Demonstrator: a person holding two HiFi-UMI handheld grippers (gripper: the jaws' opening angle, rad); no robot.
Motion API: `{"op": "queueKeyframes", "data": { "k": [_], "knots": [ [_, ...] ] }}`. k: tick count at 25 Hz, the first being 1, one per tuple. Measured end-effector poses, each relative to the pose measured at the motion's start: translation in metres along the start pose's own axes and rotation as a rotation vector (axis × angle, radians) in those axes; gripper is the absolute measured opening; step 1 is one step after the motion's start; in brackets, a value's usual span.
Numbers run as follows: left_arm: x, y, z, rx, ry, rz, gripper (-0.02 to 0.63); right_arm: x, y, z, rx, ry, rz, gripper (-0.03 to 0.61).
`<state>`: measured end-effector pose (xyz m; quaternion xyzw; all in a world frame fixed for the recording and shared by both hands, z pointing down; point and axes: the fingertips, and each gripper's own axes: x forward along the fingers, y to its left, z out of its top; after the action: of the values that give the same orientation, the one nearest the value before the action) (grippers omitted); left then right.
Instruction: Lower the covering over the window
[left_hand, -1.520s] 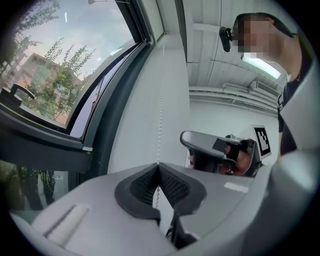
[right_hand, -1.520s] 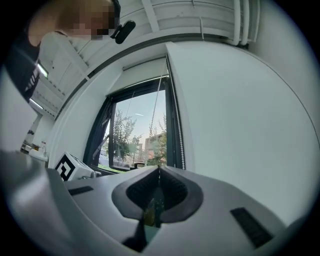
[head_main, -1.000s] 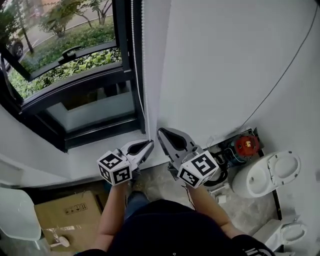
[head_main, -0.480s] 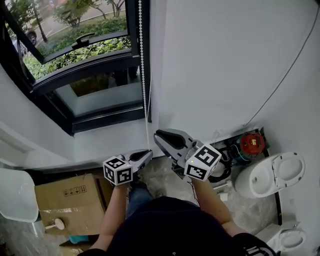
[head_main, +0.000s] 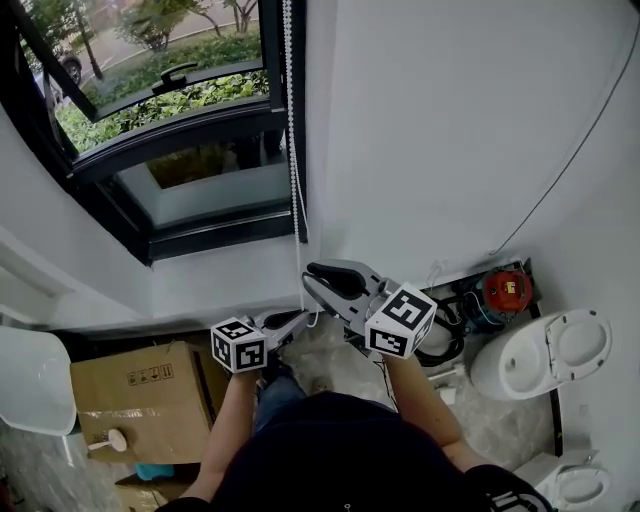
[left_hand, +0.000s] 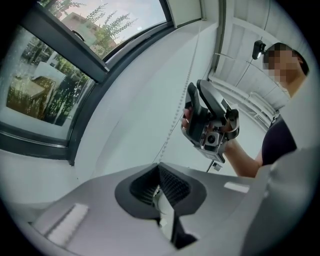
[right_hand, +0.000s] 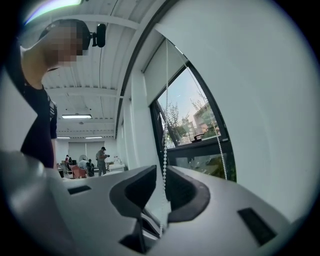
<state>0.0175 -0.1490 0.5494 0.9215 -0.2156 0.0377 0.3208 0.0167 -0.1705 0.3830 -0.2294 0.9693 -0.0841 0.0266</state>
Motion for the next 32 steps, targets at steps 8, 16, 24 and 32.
{"op": "queueKeyframes", "data": {
  "k": [8,16,24,32],
  "knots": [
    [-0.004,0.002,0.000,-0.003,0.005,0.004,0.011,0.011,0.002,-0.003,0.023,0.005,0.034,0.049],
    [-0.007,0.009,0.001,-0.001,0.014,-0.025,0.011,0.039,-0.002,0.025,-0.009,-0.048,0.023,0.049],
    [-0.017,0.017,0.002,-0.010,0.023,-0.106,0.012,0.059,-0.002,0.038,-0.022,-0.010,0.076,0.017],
    [-0.022,0.004,-0.004,-0.008,0.001,-0.255,0.012,0.062,0.002,0.034,0.097,-0.009,0.146,0.014]
  ]
}}
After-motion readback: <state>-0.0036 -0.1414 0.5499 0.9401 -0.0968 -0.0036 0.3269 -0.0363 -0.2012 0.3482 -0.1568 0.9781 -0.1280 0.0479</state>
